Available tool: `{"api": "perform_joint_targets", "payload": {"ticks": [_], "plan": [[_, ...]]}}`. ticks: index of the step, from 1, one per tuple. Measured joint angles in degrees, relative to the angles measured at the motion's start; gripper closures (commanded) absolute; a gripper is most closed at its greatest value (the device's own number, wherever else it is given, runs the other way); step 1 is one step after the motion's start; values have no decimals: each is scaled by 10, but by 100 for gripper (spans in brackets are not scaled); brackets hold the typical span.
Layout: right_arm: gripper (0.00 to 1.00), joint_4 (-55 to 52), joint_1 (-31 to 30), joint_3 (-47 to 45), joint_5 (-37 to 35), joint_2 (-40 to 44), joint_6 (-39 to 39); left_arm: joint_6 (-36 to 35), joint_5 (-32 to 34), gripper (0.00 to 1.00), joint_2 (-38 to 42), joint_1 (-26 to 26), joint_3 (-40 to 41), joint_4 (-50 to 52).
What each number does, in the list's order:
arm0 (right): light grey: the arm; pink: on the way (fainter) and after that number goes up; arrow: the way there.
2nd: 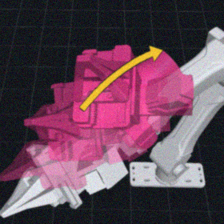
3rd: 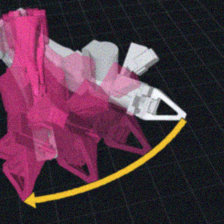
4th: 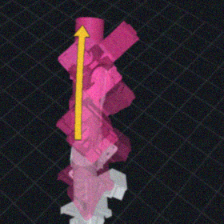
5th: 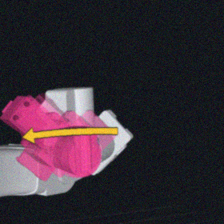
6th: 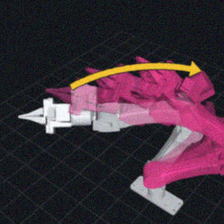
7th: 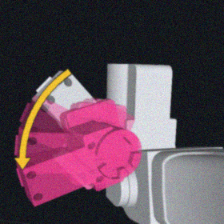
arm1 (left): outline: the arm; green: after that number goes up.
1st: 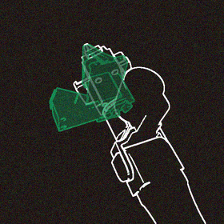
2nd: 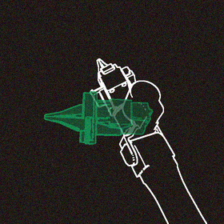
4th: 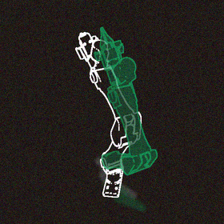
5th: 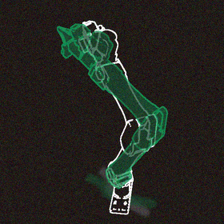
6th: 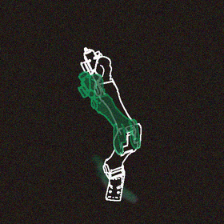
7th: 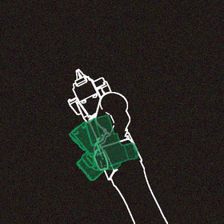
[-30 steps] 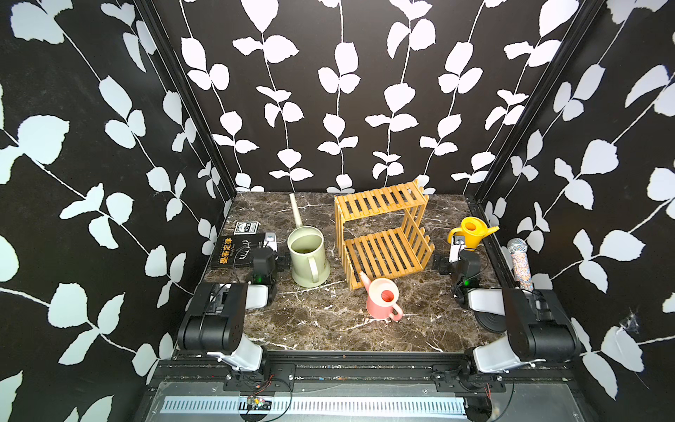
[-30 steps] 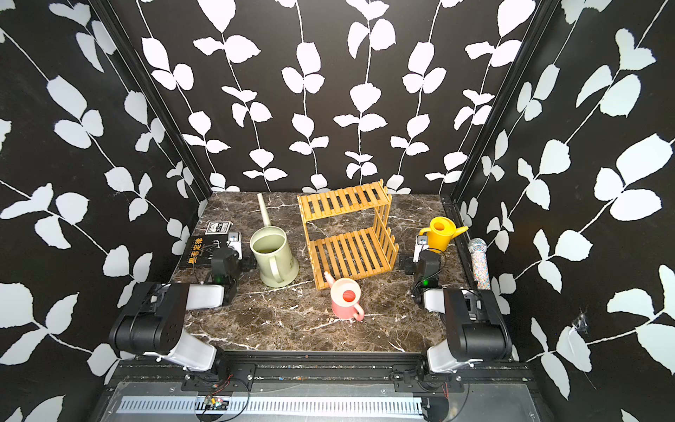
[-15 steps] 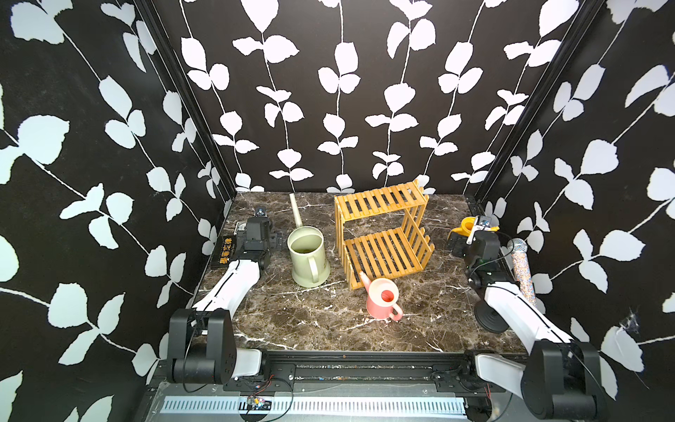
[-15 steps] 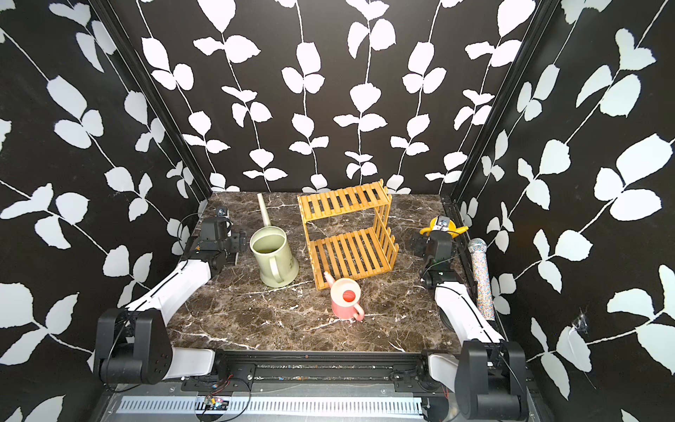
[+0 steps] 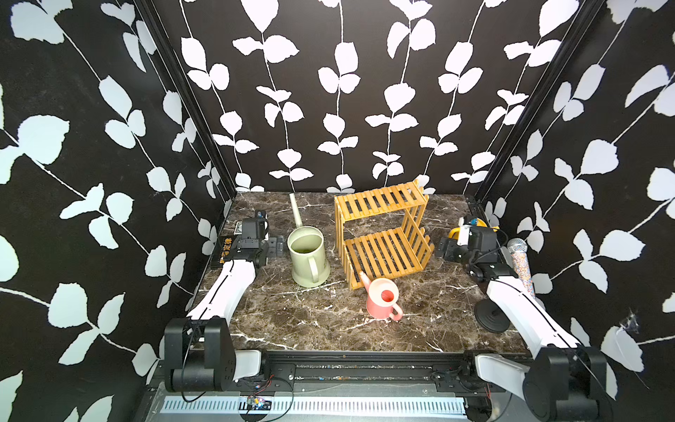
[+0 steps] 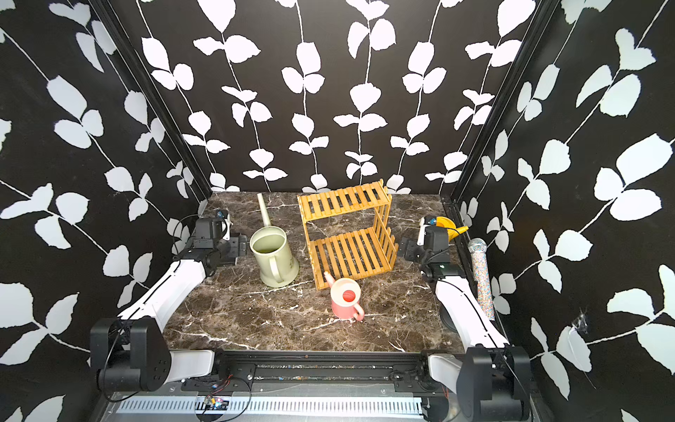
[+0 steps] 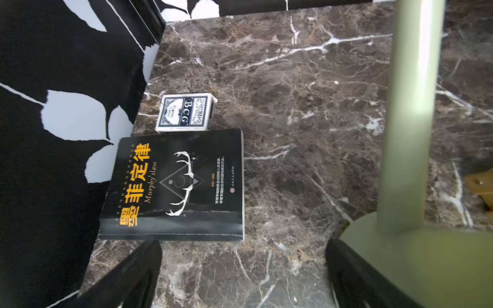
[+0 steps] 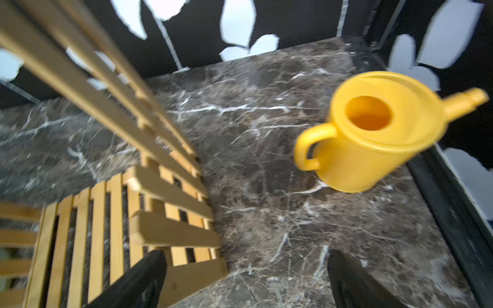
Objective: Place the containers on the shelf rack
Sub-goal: Move the shelf to the center of the board.
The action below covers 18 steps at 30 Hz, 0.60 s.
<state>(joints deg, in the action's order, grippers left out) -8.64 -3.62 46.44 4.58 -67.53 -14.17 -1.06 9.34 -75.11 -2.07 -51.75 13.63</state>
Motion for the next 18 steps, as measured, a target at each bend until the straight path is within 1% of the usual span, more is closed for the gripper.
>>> {"api": "perform_joint_targets", "payload": {"ticks": [3, 12, 14, 18], "plan": [[8, -7, -17, 18, 17, -14, 14, 0, -4, 2, 0, 0, 0, 0], [23, -37, -50, 77, 68, -95, 52, 0, -9, 2, 0, 0, 0, 0], [27, -42, -54, 91, 71, -108, 59, 0, -9, 1, 0, 0, 0, 0], [40, -44, -59, 110, 73, -125, 70, 1, -9, 1, 0, 0, 0, 1]]}}
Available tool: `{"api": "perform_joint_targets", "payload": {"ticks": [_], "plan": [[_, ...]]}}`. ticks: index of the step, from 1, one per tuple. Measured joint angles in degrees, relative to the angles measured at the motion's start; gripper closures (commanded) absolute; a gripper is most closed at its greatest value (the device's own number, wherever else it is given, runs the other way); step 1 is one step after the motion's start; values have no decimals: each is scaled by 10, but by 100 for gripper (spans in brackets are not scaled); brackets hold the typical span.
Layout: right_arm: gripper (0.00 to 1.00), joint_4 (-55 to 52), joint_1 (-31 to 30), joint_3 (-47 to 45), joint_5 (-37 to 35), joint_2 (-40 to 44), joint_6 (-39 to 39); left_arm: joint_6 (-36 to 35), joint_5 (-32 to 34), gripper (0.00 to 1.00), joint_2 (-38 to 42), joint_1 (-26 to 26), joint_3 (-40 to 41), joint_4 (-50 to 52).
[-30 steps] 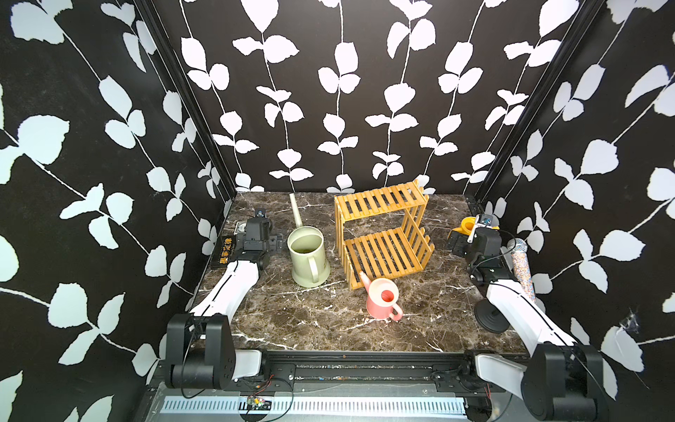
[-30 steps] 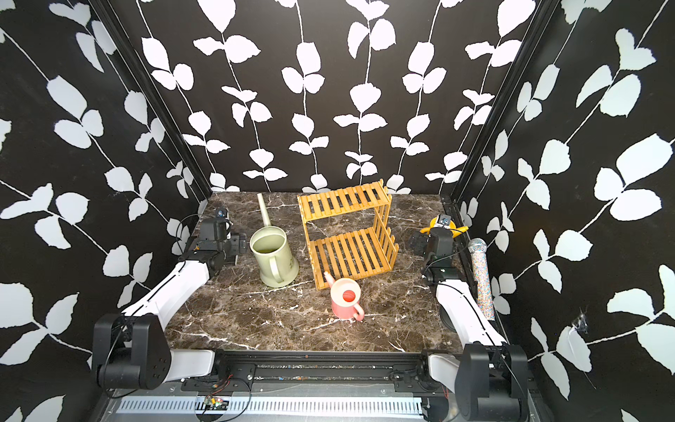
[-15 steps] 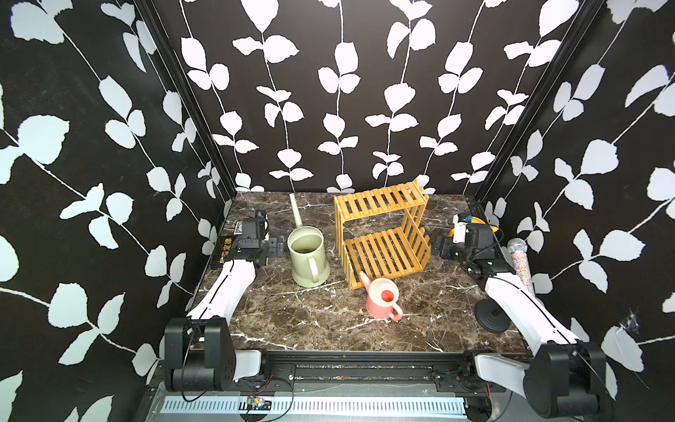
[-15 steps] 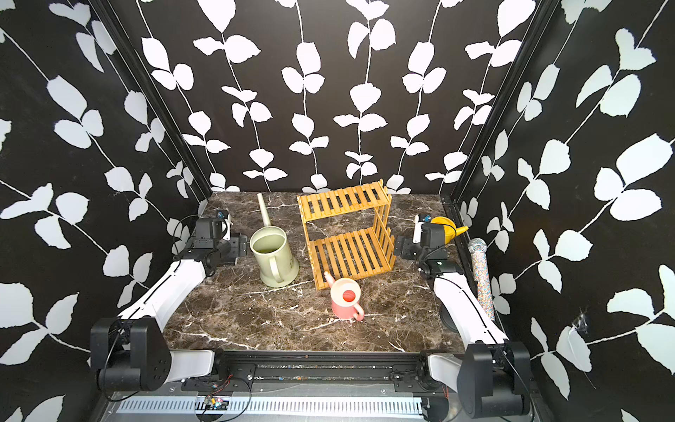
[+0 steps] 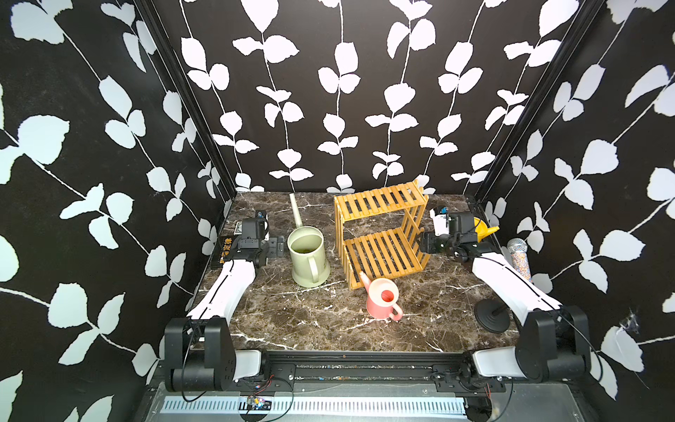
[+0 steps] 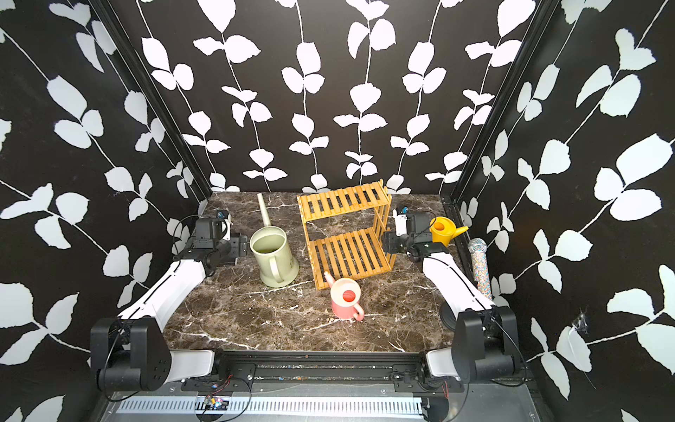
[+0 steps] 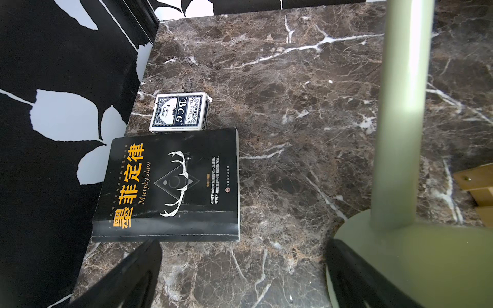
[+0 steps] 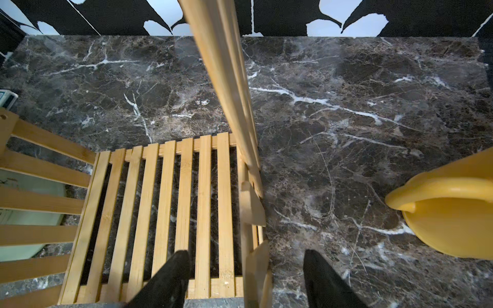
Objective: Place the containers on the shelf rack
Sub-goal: Move the shelf to the center of the board.
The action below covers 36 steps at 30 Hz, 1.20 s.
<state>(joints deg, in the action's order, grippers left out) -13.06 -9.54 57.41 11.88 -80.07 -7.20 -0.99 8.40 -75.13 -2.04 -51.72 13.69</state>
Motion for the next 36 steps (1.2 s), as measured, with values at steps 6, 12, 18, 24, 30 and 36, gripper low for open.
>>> {"api": "perform_joint_targets", "payload": {"ticks": [6, 12, 18, 24, 30, 36], "plan": [[53, -2, -8, 7, -3, -24, -4, 0, 4, 2, 0, 0, 0, 2], [66, -2, -19, 7, -23, -32, -14, 2, 4, 2, 0, 0, 0, 2], [84, -1, -21, 7, -47, -32, -22, 4, 4, 2, 0, 1, -1, 8], [95, 2, -30, 7, -59, -31, -35, 5, 4, 1, 0, 3, -4, 12], [96, 2, -36, 7, -78, -31, -46, 6, 4, 2, 0, 3, -4, 14], [97, -16, -66, 27, -134, -44, -68, 9, 3, 1, 0, 3, -7, 14]]}}
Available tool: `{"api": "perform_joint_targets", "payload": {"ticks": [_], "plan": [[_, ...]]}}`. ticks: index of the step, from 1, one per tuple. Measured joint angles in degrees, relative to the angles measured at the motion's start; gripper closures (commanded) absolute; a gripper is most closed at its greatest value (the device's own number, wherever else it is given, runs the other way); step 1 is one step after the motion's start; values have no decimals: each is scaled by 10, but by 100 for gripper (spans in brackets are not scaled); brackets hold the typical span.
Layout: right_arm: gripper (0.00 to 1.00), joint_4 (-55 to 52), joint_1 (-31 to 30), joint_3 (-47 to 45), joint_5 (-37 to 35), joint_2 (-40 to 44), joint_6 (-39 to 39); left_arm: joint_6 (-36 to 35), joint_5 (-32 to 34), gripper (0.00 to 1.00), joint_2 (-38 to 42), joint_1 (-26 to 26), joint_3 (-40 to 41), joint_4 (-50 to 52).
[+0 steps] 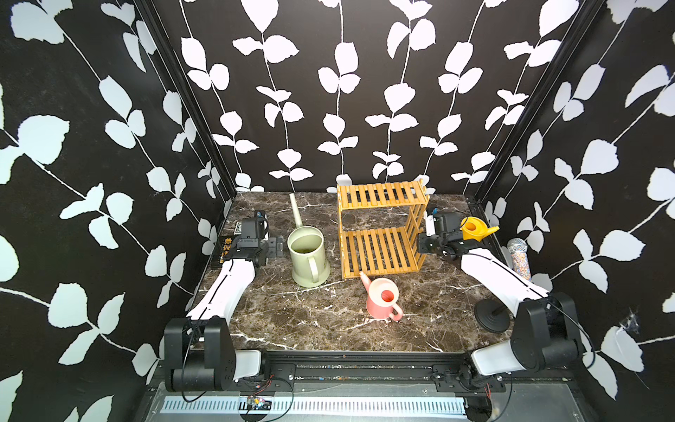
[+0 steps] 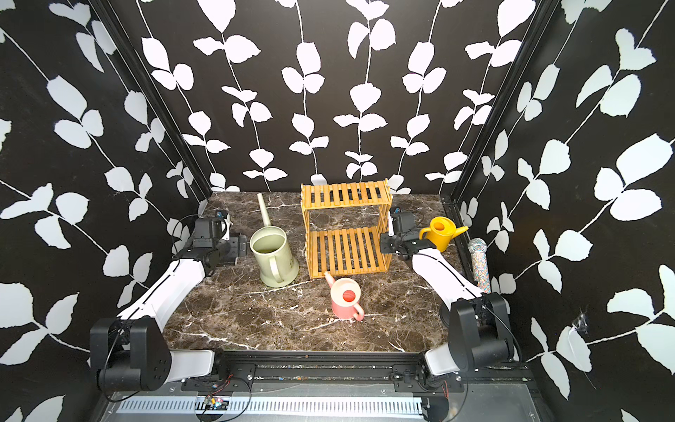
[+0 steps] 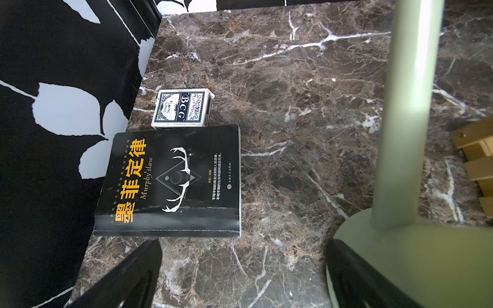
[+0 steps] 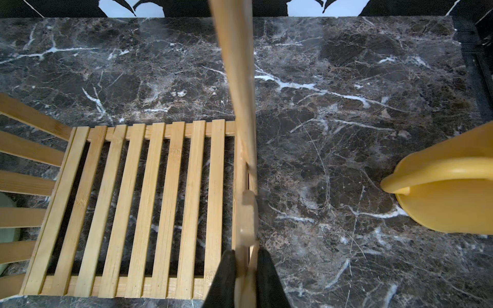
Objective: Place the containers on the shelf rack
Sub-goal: Move the shelf to the center of the board.
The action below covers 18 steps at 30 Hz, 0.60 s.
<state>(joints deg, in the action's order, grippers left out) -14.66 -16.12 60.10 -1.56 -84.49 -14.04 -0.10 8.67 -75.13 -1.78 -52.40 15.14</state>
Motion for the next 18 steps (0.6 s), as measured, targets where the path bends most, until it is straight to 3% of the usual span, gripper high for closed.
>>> {"api": "perform_joint_targets", "payload": {"ticks": [18], "plan": [[98, -13, -39, 161, -81, -152, -64, 3, -2, 2, 2, 0, 0, 0]]}}
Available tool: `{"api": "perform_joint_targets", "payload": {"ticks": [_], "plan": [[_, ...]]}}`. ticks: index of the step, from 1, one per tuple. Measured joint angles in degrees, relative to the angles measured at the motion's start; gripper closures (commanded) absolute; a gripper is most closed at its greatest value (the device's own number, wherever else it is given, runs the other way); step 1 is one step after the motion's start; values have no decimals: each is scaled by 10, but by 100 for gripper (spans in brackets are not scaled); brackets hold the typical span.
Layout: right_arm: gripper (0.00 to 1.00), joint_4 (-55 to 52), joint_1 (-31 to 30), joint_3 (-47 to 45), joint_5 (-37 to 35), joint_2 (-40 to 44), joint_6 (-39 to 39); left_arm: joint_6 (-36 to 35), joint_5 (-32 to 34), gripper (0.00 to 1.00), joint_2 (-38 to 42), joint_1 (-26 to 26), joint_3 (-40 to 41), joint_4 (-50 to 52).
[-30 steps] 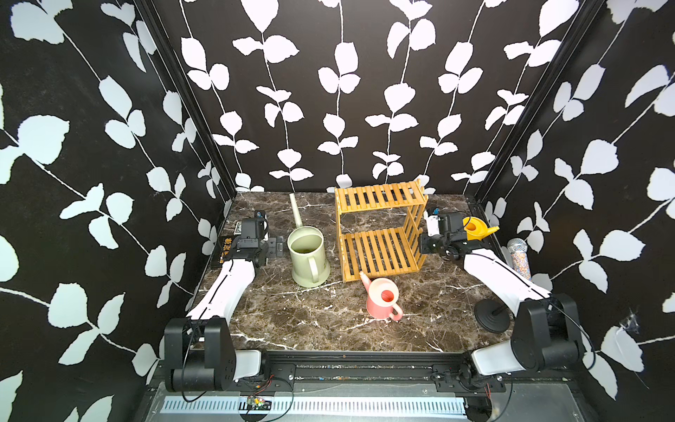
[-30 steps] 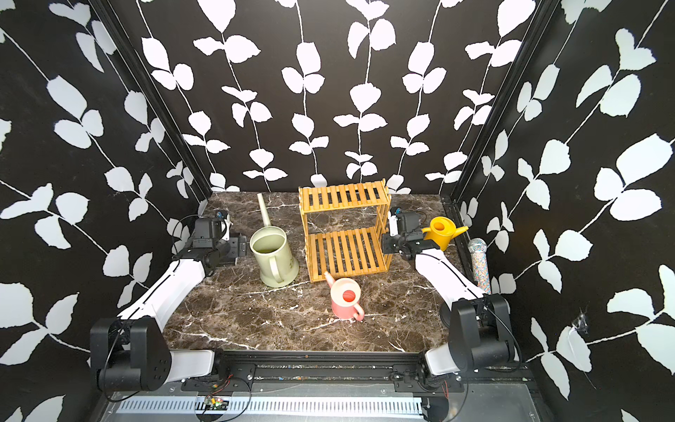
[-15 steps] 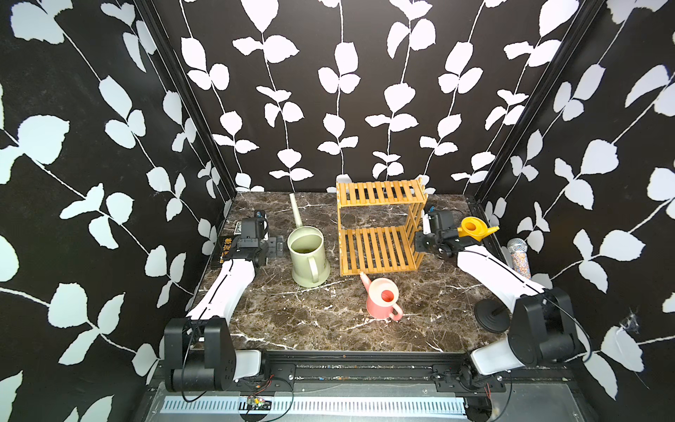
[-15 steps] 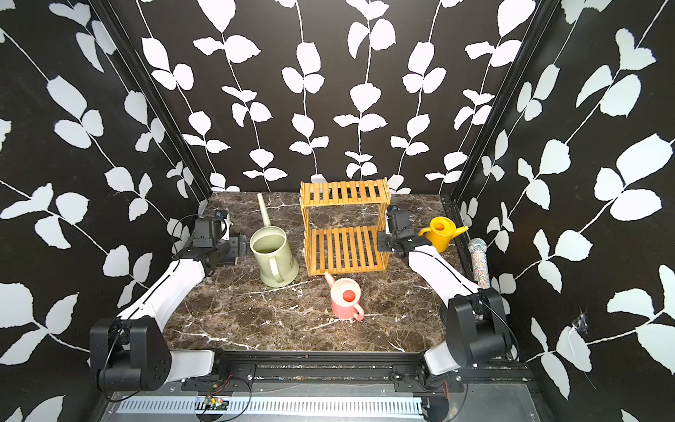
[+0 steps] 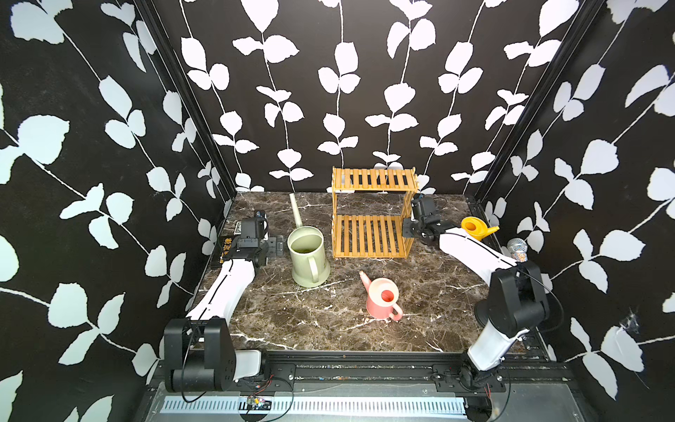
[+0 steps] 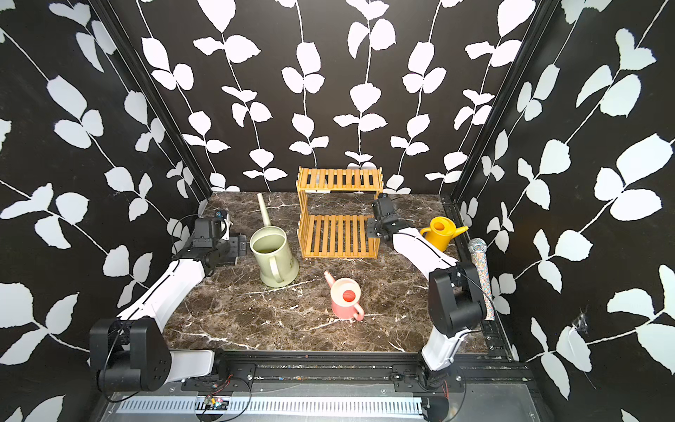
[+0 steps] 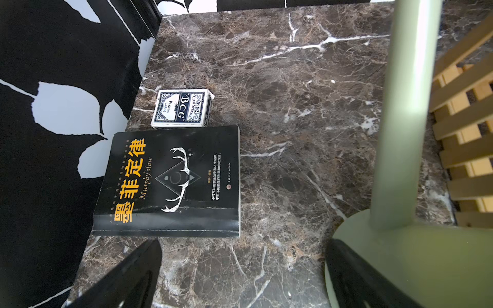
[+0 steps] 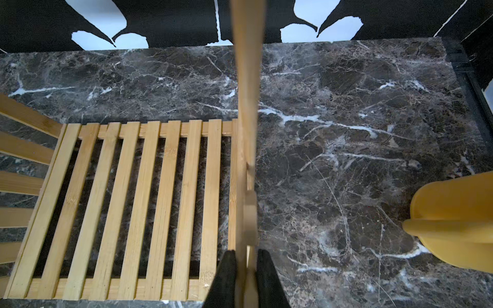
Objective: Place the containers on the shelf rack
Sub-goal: Move the shelf to the center of the board.
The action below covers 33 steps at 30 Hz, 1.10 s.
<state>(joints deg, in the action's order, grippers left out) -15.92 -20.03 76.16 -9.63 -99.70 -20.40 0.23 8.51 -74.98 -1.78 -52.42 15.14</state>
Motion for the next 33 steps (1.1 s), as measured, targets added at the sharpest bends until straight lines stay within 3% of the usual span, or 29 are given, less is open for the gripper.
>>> {"api": "perform_joint_targets", "payload": {"ticks": [12, 29, 33], "plan": [[96, -35, 0, 103, 6, -73, 22, 0, 0, 2, 0, 0, 0, 0], [98, -56, 0, 127, 6, -79, 57, 0, -2, 1, 0, 0, 0, 0], [88, -57, 1, 127, 7, -79, 56, 0, -4, 2, 0, 0, 0, 0]]}}
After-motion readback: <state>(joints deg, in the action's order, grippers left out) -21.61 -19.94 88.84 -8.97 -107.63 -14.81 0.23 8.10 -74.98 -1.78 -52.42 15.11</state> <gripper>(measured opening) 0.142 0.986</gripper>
